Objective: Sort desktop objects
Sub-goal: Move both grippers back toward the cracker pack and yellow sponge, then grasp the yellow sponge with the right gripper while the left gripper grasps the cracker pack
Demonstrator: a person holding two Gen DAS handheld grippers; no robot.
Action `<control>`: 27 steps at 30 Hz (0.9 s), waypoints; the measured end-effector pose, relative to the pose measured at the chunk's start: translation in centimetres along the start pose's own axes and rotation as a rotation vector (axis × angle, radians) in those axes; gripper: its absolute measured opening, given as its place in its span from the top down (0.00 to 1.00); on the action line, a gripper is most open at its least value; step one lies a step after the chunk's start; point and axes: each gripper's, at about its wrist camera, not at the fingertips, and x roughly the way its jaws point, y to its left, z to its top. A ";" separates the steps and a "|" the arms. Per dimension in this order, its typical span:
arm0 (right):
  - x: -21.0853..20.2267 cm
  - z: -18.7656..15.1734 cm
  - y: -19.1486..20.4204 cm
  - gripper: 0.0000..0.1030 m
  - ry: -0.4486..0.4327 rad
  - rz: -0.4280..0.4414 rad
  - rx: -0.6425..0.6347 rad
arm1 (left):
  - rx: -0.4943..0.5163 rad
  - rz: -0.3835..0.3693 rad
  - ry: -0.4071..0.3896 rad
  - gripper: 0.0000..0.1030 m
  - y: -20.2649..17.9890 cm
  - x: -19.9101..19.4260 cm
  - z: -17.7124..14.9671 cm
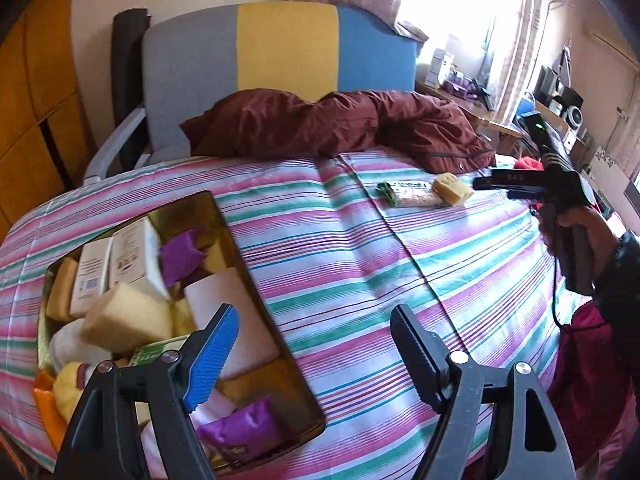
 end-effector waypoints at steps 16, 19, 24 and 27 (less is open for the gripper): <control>6.9 2.6 1.4 0.02 0.058 -0.014 -0.194 | 0.059 -0.082 0.095 0.23 -3.7 4.7 2.3; 7.6 2.3 1.3 0.13 0.064 0.003 -0.198 | 0.076 -0.083 0.108 0.23 -4.4 5.5 2.9; 7.4 2.5 1.1 0.36 0.079 0.000 -0.212 | 0.112 -0.077 0.113 0.23 -5.9 6.7 4.7; 7.3 2.5 0.8 0.37 0.103 -0.015 -0.222 | 0.121 -0.080 0.124 0.23 -6.7 7.8 6.3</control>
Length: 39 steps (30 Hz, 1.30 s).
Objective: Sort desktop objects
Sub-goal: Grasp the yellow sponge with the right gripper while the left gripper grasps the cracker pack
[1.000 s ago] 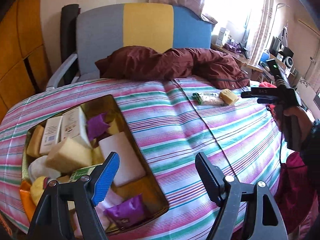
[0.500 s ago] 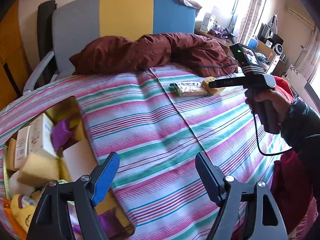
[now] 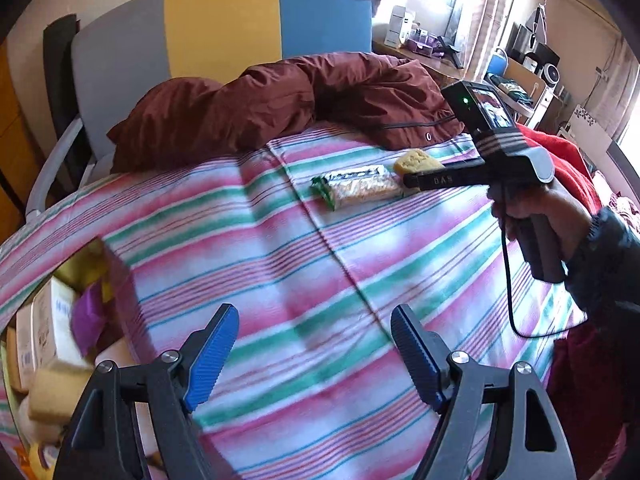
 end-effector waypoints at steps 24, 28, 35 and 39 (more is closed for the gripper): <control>-3.6 0.7 -3.5 0.36 0.008 0.061 0.089 | 0.522 0.042 0.129 0.17 -6.2 14.9 10.9; -3.7 0.8 -4.1 0.35 0.002 0.061 0.107 | 0.591 0.059 0.149 0.17 -6.4 16.8 11.1; -2.5 0.9 -4.3 0.35 0.028 0.031 0.113 | 0.509 -0.049 0.187 0.17 -5.3 18.6 12.8; -1.9 0.9 -4.1 0.35 0.042 0.021 0.103 | 0.475 -0.106 0.204 0.24 -5.4 18.9 13.1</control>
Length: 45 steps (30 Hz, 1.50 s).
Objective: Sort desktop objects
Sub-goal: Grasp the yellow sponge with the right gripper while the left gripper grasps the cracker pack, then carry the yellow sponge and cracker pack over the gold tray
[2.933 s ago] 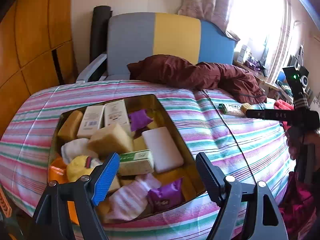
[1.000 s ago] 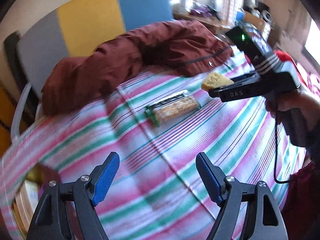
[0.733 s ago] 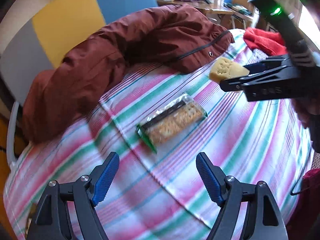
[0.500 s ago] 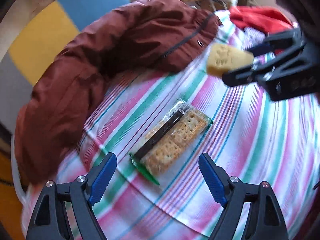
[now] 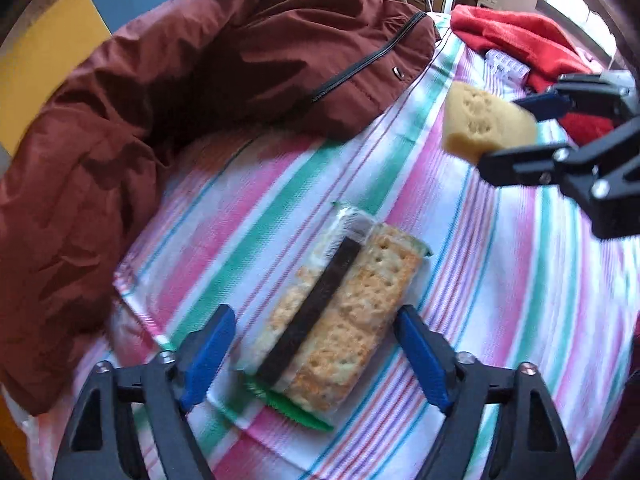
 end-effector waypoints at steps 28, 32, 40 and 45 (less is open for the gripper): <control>1.1 -4.5 12.3 0.35 0.077 0.202 -0.478 | -0.501 0.071 -0.058 0.48 -9.5 -8.1 -17.5; 2.0 -5.3 12.8 0.35 0.104 0.177 -0.493 | -0.484 0.048 -0.064 0.40 -9.8 -7.6 -16.9; 2.2 -5.1 12.5 0.32 0.105 0.205 -0.470 | -0.465 0.068 -0.079 0.36 -9.3 -7.8 -17.1; 1.9 -5.2 12.9 0.35 0.093 0.199 -0.487 | -0.443 0.103 -0.108 0.51 -9.2 -7.8 -17.3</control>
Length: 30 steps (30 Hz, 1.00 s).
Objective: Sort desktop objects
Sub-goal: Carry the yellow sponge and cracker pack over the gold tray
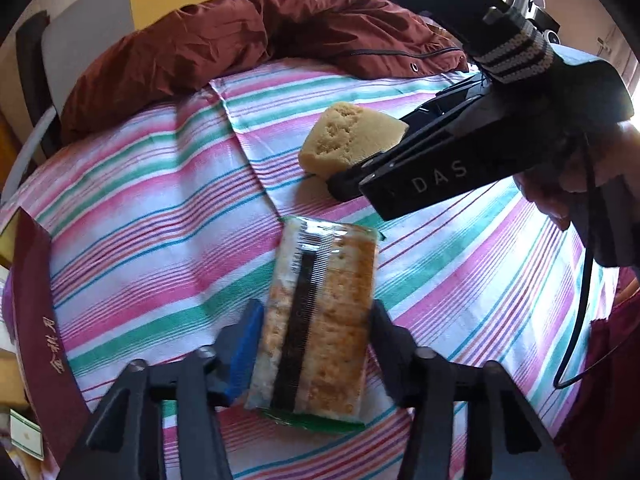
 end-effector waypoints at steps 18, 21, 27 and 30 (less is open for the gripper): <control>-0.4 0.2 3.1 0.39 0.002 -0.111 0.017 | -0.015 0.021 -0.123 0.52 1.8 -7.0 -3.9; -0.7 -0.1 4.0 0.39 0.008 -0.128 0.024 | -0.013 0.034 -0.180 0.52 2.1 -9.2 -4.0; -1.0 -0.7 6.2 0.39 0.026 -0.132 0.023 | -0.023 0.083 -0.264 0.52 3.2 -12.1 -4.1; -1.2 -0.9 7.7 0.39 0.028 -0.133 0.015 | -0.048 0.089 -0.278 0.52 4.0 -12.9 -4.5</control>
